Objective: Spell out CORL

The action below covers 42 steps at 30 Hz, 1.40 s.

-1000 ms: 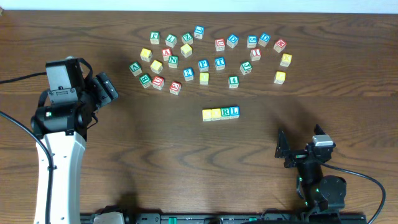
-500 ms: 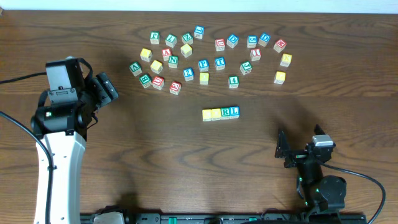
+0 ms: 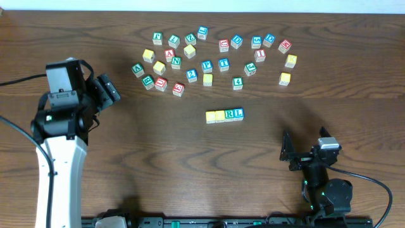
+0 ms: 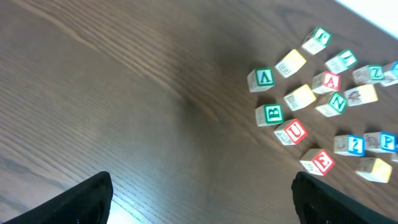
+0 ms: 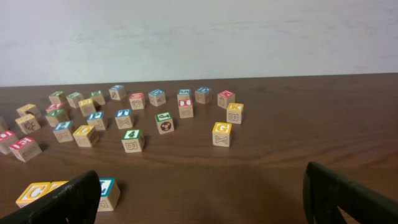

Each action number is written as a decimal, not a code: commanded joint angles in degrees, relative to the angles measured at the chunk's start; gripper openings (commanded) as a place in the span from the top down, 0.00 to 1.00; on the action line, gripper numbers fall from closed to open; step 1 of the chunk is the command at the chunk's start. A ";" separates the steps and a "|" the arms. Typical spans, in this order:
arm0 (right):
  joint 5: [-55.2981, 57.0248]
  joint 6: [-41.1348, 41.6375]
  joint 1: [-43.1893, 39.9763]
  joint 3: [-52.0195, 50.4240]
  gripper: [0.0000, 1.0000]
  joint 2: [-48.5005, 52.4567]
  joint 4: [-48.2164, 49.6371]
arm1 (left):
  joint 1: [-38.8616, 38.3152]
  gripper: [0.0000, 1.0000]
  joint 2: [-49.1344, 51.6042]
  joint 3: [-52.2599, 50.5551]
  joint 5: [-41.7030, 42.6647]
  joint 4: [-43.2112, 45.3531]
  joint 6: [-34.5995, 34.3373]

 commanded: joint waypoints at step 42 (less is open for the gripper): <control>-0.33 -0.68 0.26 -0.17 0.01 -0.46 -0.15 | 0.17 0.09 -70.62 -65.81 -0.11 37.27 11.08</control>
